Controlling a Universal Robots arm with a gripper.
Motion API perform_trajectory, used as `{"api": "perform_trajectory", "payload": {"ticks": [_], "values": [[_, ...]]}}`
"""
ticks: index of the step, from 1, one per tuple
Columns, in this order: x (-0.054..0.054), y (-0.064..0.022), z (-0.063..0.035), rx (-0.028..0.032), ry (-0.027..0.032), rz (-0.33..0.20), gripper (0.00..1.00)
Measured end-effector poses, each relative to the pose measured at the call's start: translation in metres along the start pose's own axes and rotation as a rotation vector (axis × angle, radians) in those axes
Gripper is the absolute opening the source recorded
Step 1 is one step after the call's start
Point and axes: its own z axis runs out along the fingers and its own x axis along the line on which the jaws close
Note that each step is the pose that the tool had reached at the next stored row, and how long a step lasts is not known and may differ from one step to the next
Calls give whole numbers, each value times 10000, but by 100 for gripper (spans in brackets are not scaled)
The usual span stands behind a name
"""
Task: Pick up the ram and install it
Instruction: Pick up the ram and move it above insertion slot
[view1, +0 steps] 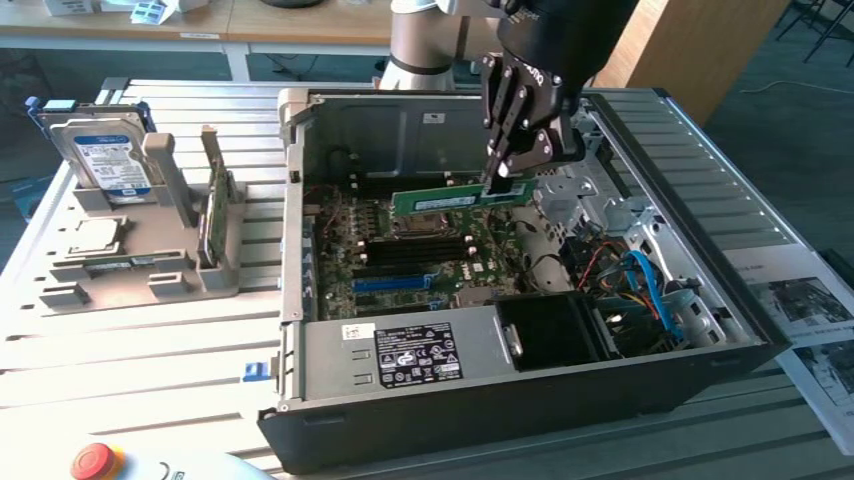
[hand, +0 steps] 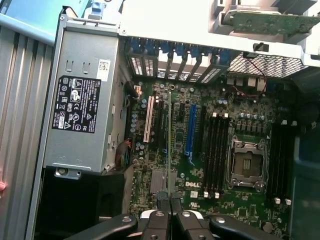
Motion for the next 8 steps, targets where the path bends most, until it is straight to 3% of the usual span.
{"api": "perform_trajectory", "payload": {"ticks": [8], "values": [[-18, -1, 1, 1, -2, 37, 12]]}}
